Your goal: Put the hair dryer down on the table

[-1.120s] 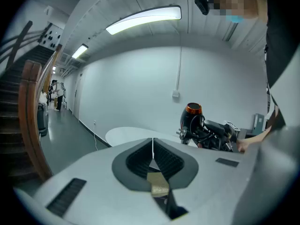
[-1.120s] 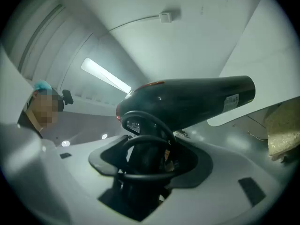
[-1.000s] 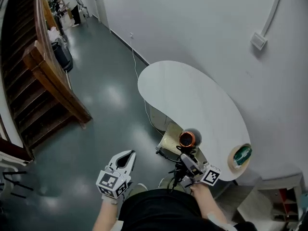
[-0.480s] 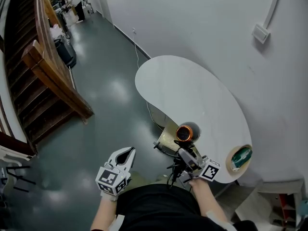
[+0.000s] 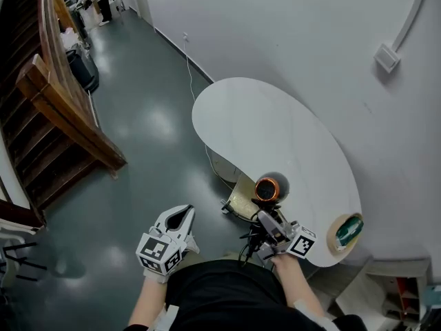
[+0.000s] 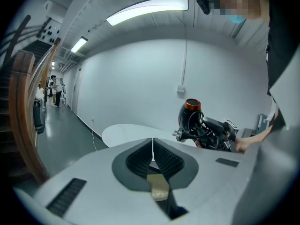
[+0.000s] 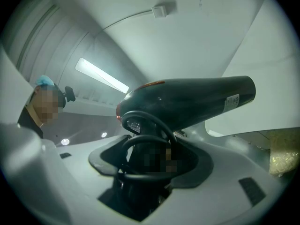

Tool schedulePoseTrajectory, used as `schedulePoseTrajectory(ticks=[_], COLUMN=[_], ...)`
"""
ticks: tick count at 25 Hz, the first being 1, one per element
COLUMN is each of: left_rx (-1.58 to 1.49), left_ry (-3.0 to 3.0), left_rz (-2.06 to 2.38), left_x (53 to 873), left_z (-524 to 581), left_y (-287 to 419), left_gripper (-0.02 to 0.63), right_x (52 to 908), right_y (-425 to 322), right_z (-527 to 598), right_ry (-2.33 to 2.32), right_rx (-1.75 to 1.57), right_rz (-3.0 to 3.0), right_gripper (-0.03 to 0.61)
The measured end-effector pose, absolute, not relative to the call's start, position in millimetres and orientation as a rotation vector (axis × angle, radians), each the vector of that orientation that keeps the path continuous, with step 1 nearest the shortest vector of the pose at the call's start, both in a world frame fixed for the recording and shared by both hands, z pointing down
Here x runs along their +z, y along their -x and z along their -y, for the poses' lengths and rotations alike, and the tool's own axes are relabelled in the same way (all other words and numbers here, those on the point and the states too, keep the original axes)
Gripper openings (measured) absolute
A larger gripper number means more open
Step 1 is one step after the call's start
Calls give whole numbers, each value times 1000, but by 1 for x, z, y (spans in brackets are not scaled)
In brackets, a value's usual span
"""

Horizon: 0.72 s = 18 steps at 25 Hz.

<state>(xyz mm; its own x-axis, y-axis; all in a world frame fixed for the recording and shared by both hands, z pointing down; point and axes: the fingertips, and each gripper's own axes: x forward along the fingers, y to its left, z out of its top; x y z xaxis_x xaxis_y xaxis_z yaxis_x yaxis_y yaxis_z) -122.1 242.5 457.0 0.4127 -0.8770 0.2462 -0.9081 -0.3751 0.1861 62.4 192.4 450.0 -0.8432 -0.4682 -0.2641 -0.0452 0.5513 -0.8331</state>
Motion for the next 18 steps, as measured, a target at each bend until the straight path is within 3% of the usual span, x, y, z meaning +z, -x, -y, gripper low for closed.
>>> schedulePoseTrajectory(ticks=[18], left_rx=[116], left_ry=[-2436], left_rz=[1422], left_x=[466], left_z=[-146], left_y=[329], left_gripper=[11], right_x=[440], right_y=[123], right_z=[-102], right_ry=[535], right_rx=[-1185], right_rz=[-2270], right_gripper=[293])
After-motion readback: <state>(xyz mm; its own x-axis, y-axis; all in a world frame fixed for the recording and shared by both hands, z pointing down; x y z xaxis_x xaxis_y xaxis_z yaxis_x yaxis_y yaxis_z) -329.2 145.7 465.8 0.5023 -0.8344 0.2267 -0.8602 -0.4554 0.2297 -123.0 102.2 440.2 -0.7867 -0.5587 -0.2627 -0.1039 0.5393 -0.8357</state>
